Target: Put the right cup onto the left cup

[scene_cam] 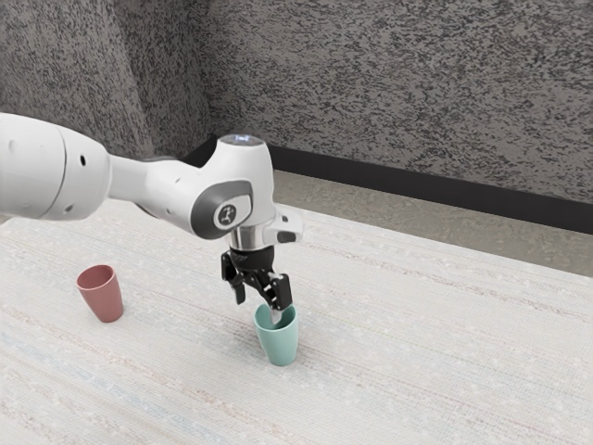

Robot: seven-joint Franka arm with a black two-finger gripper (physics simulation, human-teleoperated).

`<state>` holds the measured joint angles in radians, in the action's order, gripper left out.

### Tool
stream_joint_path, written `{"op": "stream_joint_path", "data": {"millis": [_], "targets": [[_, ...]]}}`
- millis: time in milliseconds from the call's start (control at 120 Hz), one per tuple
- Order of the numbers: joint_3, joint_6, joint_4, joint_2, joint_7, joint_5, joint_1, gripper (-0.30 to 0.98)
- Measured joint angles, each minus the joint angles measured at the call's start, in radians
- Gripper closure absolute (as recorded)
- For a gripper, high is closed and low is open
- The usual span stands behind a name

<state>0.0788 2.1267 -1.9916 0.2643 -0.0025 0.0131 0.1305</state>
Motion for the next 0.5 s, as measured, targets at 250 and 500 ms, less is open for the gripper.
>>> {"op": "stream_joint_path", "data": {"millis": [250,500], "targets": [[0.0,0.036,0.0,0.016,-0.001,0.001,0.005,0.12],[0.001,0.052,0.0,0.019,-0.003,0.001,0.007,0.58]]}}
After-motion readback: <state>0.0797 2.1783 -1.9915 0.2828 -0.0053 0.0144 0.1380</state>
